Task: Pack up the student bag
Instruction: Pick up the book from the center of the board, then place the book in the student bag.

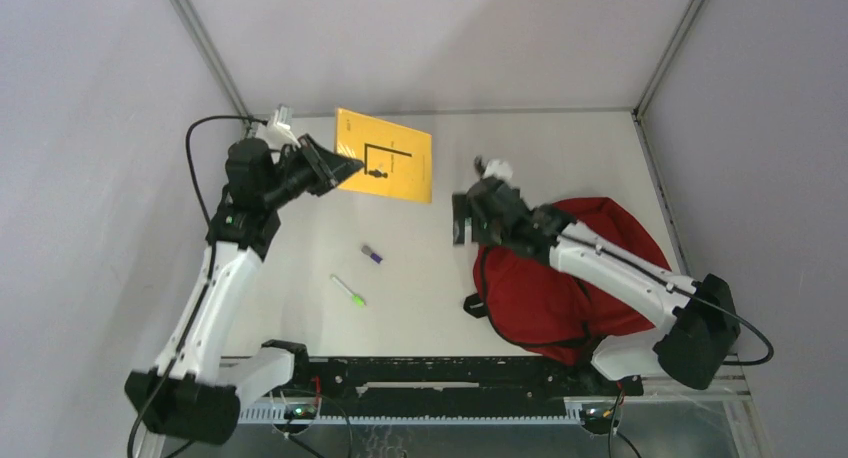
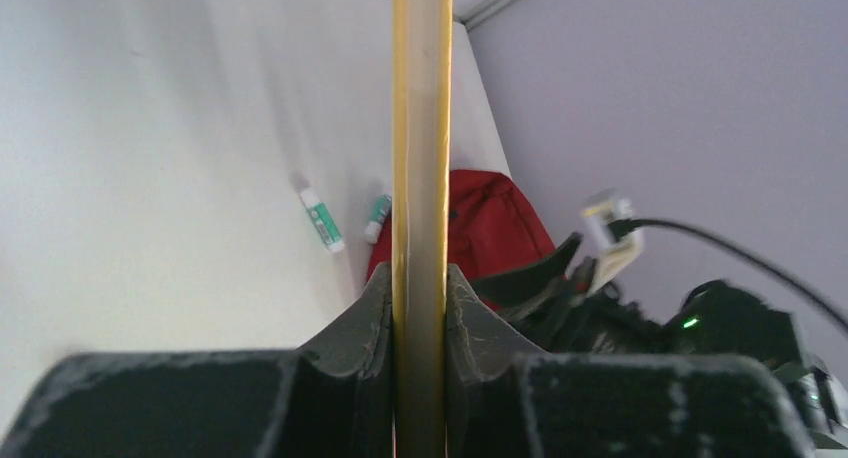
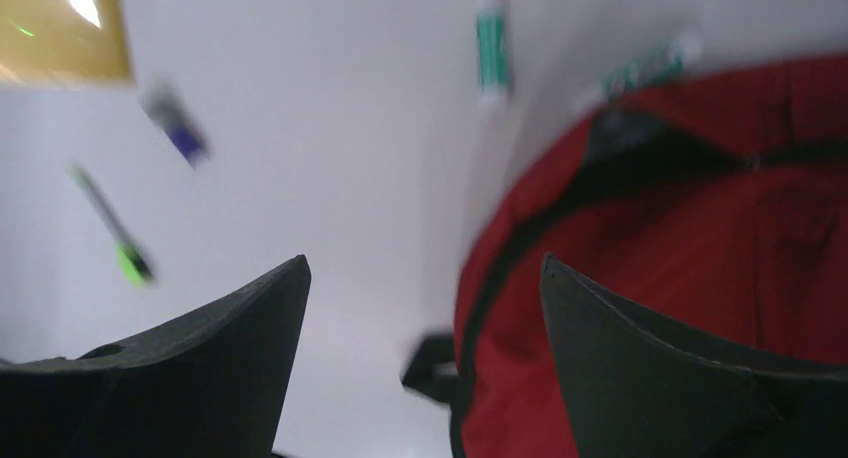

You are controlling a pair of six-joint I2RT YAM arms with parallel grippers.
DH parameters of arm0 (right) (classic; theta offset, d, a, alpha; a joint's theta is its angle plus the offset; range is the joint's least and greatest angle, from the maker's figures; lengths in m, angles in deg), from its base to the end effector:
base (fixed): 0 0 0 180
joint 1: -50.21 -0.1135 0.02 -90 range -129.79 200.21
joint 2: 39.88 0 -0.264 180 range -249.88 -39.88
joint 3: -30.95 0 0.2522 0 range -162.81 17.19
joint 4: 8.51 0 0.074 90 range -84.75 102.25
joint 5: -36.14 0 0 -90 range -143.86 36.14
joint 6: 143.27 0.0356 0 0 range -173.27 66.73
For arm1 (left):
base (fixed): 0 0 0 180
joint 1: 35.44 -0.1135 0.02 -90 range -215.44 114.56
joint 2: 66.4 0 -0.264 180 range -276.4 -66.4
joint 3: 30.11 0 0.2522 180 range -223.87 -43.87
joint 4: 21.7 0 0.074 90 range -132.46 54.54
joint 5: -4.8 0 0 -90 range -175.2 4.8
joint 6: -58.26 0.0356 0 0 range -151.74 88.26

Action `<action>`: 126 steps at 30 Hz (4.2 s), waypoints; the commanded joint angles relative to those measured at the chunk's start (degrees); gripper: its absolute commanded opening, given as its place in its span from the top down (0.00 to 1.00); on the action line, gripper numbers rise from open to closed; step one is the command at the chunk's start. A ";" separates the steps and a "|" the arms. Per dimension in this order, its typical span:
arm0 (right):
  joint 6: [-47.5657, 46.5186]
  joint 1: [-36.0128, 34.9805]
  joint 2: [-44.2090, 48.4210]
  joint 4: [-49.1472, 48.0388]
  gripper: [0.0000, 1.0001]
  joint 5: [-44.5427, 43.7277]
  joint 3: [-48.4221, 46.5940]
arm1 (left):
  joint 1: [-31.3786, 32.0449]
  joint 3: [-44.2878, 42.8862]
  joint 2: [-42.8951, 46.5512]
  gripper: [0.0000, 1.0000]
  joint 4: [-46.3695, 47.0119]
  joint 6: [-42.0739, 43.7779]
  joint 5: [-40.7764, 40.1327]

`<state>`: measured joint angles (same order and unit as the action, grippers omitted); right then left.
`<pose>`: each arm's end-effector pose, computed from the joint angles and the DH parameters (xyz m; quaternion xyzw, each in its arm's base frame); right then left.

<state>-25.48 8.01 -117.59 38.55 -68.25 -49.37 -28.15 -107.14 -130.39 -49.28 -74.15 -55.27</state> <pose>0.2231 0.1904 0.3070 -0.0666 0.9136 0.1257 0.3809 0.2471 -0.0495 0.3813 -0.0799 0.7761 -0.4338 0.4506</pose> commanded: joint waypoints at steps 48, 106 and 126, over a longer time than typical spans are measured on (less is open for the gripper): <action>5.00 16.24 32.50 11.20 1.00 25.84 12.69 | 30.03 32.10 23.54 1.00 18.96 -21.17 -17.66; 4.73 26.52 35.71 8.35 1.00 32.62 13.04 | 58.01 7.40 -45.77 0.14 47.79 -57.79 -19.36; 4.17 26.61 37.76 9.59 1.00 31.73 13.11 | 57.05 6.87 -41.59 0.00 28.40 -36.27 -5.14</action>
<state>-20.48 34.37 -81.13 51.34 -37.04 -34.73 29.03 -97.85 -176.83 -11.45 -119.59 -62.33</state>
